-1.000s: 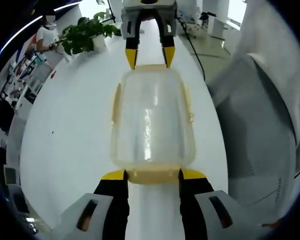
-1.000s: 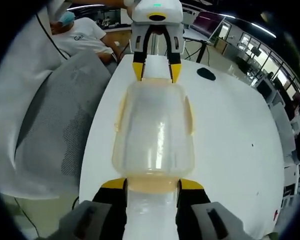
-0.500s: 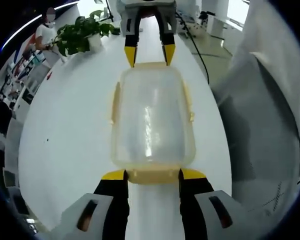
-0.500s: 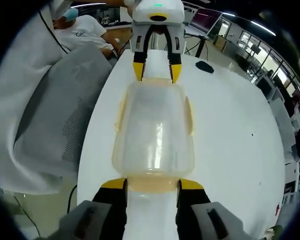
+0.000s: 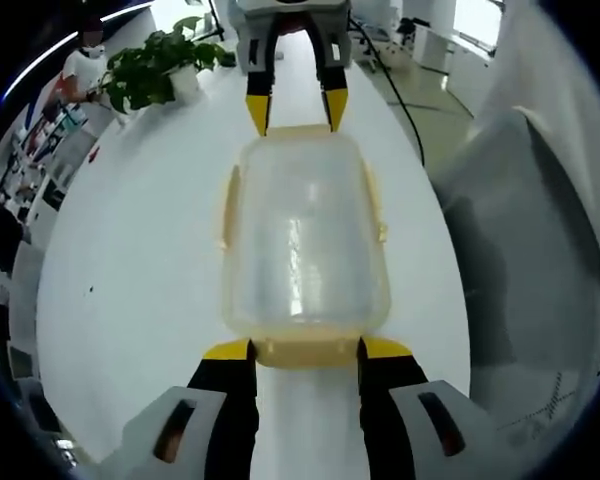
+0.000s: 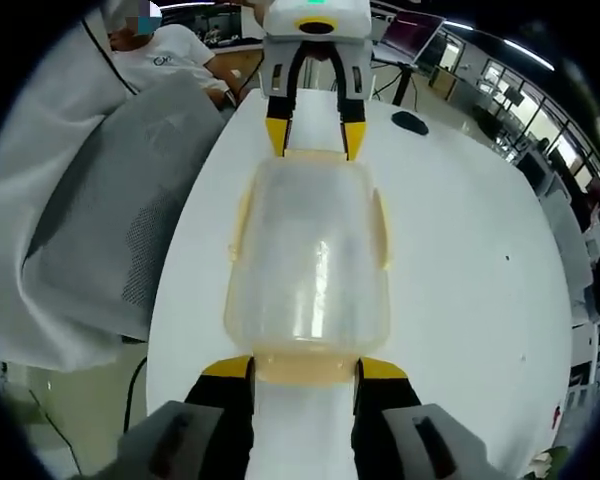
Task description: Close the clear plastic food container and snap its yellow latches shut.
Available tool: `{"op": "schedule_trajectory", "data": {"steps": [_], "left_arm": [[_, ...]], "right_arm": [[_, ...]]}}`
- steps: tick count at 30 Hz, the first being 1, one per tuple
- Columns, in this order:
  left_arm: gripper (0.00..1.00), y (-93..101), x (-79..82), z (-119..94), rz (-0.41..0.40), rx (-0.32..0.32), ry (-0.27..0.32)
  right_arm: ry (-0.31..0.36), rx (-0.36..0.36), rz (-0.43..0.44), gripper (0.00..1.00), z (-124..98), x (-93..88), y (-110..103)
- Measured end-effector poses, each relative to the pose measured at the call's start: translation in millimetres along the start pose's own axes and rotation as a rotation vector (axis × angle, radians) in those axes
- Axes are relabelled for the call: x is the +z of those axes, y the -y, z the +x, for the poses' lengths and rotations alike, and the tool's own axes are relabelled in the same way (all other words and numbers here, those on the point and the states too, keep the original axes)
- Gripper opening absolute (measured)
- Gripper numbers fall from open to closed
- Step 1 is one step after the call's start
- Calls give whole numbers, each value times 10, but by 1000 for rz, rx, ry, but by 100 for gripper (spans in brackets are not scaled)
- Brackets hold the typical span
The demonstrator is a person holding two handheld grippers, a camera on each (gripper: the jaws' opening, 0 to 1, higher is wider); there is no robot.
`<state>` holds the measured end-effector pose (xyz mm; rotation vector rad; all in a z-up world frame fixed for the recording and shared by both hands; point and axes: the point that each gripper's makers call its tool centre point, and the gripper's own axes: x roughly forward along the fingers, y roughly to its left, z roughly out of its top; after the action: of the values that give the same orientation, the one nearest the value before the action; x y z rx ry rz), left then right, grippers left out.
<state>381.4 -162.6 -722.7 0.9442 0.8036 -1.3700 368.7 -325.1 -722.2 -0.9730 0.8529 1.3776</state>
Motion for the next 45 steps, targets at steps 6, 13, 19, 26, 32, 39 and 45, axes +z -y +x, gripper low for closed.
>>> {"op": "schedule_trajectory", "data": {"steps": [6, 13, 19, 26, 32, 39, 45], "left_arm": [[36, -9, 52, 88, 3, -6, -5], [37, -13, 74, 187, 12, -11, -15], [37, -1, 50, 229, -13, -30, -28], [37, 9, 57, 243, -9, -38, -31], [37, 11, 38, 269, -12, -42, -33], [38, 7, 30, 274, -5, -38, -31], [55, 37, -62, 257, -47, -42, -33]], "right_arm": [[-2, 8, 15, 36, 25, -99, -10], [-10, 12, 24, 36, 75, -186, -21], [-8, 19, 24, 36, 107, -199, -20], [-6, 28, 36, 36, 133, -222, -42], [0, 22, 42, 37, 149, -229, -37], [-29, 24, 40, 38, 179, -240, -43], [-36, 42, 45, 42, 159, -257, -80]]}}
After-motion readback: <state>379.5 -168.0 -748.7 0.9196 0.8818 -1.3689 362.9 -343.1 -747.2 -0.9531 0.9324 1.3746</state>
